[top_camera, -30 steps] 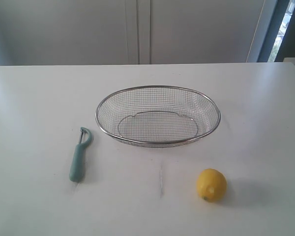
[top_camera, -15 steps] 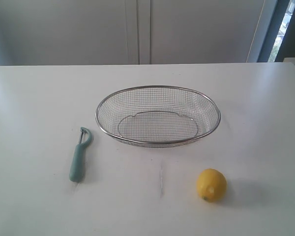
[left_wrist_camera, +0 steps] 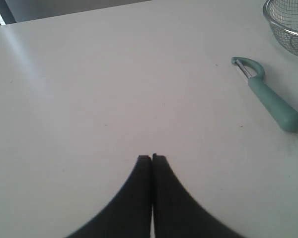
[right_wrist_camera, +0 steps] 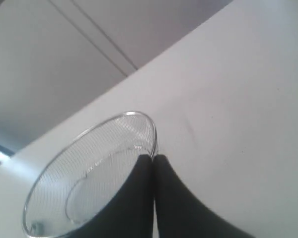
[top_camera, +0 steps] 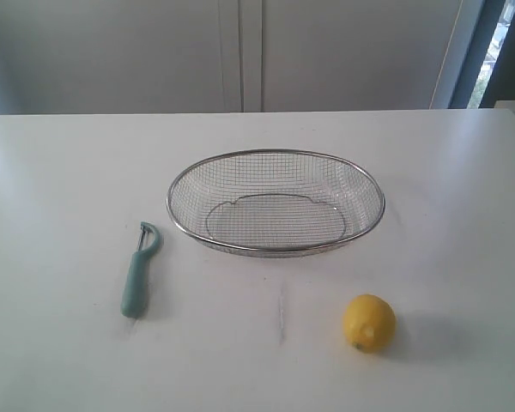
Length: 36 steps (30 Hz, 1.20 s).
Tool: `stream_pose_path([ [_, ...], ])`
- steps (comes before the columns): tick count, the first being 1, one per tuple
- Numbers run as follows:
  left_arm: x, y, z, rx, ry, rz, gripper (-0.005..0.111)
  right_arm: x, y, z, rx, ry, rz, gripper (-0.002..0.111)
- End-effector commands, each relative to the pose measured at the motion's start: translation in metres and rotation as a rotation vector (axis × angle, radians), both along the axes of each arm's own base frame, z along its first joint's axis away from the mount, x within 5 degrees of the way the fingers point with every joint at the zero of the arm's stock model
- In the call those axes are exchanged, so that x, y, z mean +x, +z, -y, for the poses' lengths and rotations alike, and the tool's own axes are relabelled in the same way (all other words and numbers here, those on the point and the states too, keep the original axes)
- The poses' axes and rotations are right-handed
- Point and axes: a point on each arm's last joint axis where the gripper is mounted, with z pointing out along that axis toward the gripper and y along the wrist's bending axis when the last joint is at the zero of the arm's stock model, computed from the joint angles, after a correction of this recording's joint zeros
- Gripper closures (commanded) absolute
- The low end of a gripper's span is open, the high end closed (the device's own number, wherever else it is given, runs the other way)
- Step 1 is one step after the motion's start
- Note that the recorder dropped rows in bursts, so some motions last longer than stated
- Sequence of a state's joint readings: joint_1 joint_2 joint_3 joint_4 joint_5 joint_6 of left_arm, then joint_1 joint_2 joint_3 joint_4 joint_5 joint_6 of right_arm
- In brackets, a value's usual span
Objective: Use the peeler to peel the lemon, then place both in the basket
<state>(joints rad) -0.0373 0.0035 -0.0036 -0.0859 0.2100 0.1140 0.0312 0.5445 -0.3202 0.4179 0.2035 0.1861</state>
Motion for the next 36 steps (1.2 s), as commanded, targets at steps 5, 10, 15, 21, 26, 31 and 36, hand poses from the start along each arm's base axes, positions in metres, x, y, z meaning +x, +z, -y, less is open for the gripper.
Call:
stream_pose_path([
  [5,0.000,-0.001,0.000,-0.009,-0.005,0.000,0.106,0.027,0.048,-0.027,-0.157,0.304,-0.085,0.108],
  [10,0.000,-0.001,0.000,-0.009,-0.005,0.000,0.106,0.041,0.070,-0.047,-0.163,0.429,-0.076,0.108],
  [15,0.000,-0.001,0.000,-0.009,-0.005,0.000,0.106,0.057,0.079,-0.074,-0.194,0.587,-0.142,0.108],
  [21,0.000,-0.001,0.000,-0.009,-0.005,0.000,0.106,0.076,0.078,-0.121,-0.214,0.752,-0.187,0.108],
  [26,0.000,-0.001,0.000,-0.009,-0.005,0.000,0.106,0.086,0.065,-0.174,-0.299,0.904,-0.215,0.108],
  [31,0.000,-0.001,0.000,-0.009,-0.005,0.000,0.106,0.091,0.053,-0.229,-0.386,1.051,-0.252,0.108],
  [36,0.000,-0.001,0.000,-0.009,-0.005,0.000,0.106,0.104,0.049,-0.268,-0.513,1.041,-0.281,0.108],
])
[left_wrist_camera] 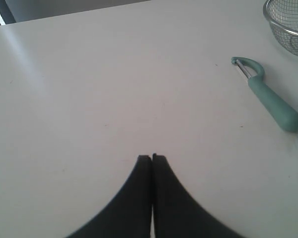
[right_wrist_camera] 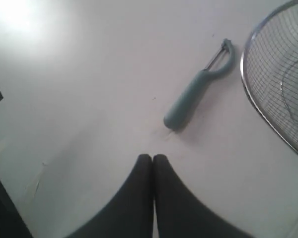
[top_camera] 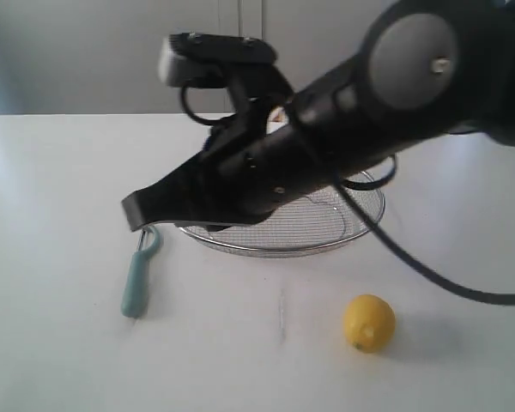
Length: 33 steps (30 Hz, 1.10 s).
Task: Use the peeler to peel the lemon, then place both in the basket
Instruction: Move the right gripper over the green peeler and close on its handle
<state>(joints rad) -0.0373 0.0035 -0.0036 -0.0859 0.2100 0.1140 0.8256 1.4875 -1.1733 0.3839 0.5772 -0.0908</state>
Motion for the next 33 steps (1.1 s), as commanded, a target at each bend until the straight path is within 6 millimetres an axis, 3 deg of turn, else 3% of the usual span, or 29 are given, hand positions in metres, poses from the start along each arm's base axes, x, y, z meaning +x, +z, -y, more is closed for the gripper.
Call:
stream_pose_path([
  [1,0.000,-0.001,0.000,-0.009,-0.005,0.000,0.106,0.014,-0.002,-0.030,-0.166,-0.032,0.069,0.108],
  [6,0.000,-0.001,0.000,-0.009,-0.005,0.000,0.106,0.027,-0.004,-0.050,-0.446,-0.170,0.157,0.108],
  [13,0.000,-0.001,0.000,-0.009,-0.005,0.000,0.106,0.035,-0.013,-0.097,-0.424,-0.161,0.156,0.108],
  [18,0.000,-0.001,0.000,-0.009,-0.005,0.000,0.106,0.055,-0.053,-0.128,-0.427,-0.226,0.089,0.108],
  [21,0.000,-0.001,0.000,-0.009,-0.005,0.000,0.106,0.063,-0.077,-0.135,-0.398,-0.288,0.028,0.107],
  [24,0.000,-0.001,0.000,-0.009,-0.005,0.000,0.106,0.067,-0.093,-0.142,-0.339,-0.296,-0.034,0.087],
  [25,0.000,-0.001,0.000,-0.009,-0.005,0.000,0.106,0.066,-0.096,-0.144,-0.333,-0.295,-0.043,0.072],
  [27,0.000,-0.001,0.000,-0.009,-0.005,0.000,0.106,0.067,-0.099,-0.145,-0.336,-0.293,-0.045,0.057],
  [33,0.000,-0.001,0.000,-0.009,-0.005,0.000,0.106,0.070,-0.100,-0.147,-0.325,-0.283,-0.010,0.058],
])
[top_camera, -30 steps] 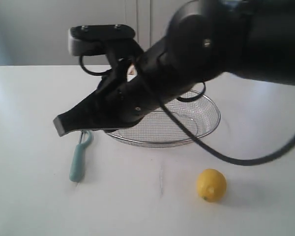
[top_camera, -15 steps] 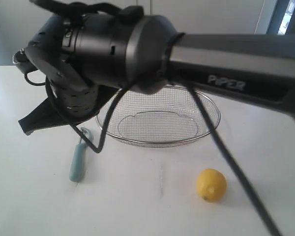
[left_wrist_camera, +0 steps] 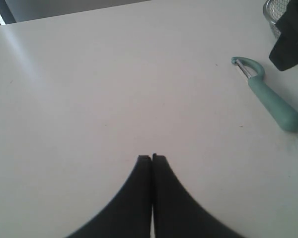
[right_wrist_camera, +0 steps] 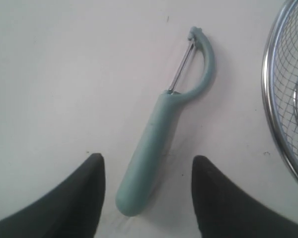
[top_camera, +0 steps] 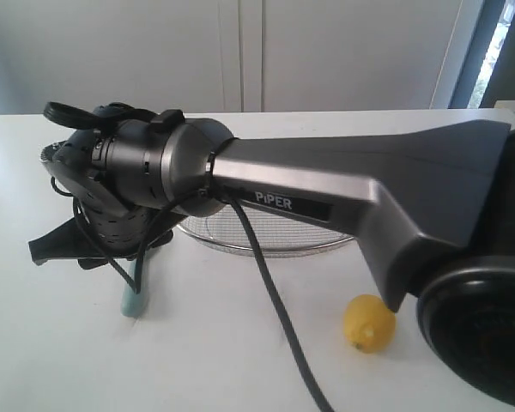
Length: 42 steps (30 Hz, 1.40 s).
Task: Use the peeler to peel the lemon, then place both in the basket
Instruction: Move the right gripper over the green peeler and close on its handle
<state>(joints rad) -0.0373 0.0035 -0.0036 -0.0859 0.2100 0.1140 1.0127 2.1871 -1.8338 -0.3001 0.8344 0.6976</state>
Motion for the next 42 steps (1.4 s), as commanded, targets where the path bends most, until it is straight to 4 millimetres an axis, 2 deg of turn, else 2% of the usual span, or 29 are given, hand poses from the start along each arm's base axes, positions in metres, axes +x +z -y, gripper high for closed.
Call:
stream_pose_path([
  [1,0.000,-0.001,0.000,-0.009,-0.005,0.000,0.106,0.005,0.002,-0.001,0.022,0.002,0.030,0.058],
  [8,0.000,-0.001,0.000,-0.009,-0.005,0.000,0.106,0.011,-0.003,0.002,0.055,-0.129,0.024,0.060],
  [20,0.000,-0.001,0.000,-0.009,-0.005,0.000,0.106,0.012,-0.006,0.001,0.079,-0.158,0.005,0.060],
  [26,0.000,-0.001,0.000,-0.009,-0.005,0.000,0.106,0.013,-0.016,0.000,0.056,-0.162,-0.008,0.060],
  [33,0.000,-0.001,0.000,-0.009,-0.005,0.000,0.106,0.014,-0.038,-0.003,0.036,-0.178,-0.032,0.060],
  [42,0.000,-0.001,0.000,-0.009,-0.005,0.000,0.106,0.015,-0.047,-0.004,0.030,-0.176,-0.040,0.060],
])
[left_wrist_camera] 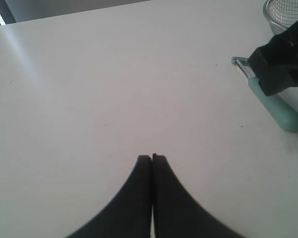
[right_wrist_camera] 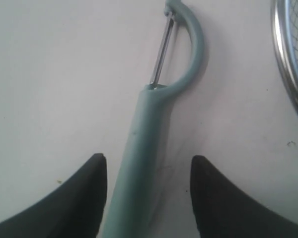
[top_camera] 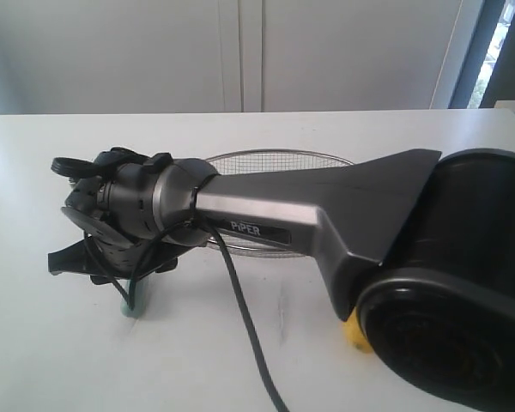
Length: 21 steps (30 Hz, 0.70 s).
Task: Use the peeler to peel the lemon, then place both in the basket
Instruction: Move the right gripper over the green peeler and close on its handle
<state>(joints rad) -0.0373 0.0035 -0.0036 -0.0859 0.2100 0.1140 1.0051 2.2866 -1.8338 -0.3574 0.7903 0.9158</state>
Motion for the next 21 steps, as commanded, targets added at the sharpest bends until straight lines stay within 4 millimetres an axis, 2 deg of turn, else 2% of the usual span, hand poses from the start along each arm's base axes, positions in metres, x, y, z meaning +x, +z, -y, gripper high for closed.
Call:
stream_pose_path([
  [1,0.000,-0.001,0.000,-0.009,-0.005,0.000,0.106,0.004,-0.002,0.000,0.011,-0.010,0.004,0.060],
  [16,0.000,-0.001,0.000,-0.009,-0.005,0.000,0.106,0.005,-0.002,-0.003,0.046,0.003,0.017,0.060],
  [21,0.000,-0.001,0.000,-0.009,-0.005,0.000,0.106,0.006,-0.013,-0.004,0.036,0.006,0.009,0.060],
])
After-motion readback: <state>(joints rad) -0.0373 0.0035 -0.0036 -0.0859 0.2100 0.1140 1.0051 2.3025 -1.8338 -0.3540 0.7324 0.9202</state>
